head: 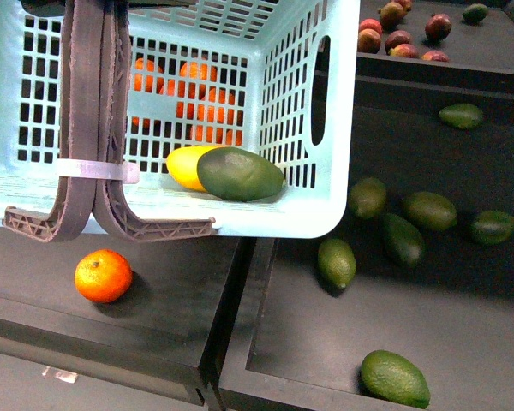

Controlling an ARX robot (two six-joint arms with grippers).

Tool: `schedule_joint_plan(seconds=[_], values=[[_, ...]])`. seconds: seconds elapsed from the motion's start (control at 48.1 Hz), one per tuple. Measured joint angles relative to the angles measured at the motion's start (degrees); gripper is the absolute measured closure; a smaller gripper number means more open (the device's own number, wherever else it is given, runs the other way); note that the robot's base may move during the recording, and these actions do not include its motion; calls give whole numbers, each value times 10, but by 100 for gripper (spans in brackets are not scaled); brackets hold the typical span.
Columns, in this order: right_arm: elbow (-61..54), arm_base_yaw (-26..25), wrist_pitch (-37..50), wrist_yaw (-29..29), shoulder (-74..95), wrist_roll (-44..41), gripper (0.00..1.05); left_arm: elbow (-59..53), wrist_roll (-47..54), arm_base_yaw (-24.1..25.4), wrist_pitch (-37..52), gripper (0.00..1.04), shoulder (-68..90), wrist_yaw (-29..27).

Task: Pick mango and avocado into basket

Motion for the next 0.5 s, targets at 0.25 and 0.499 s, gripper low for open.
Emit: schedule_joint_plan(seconds=[0.25, 0.499], values=[[-28, -65, -24, -61, -56, -12, 94, 0, 0, 0, 0, 100, 0, 0], [-28, -66, -85, -63, -122, -14, 102, 0, 0, 0, 0, 100, 0, 0]])
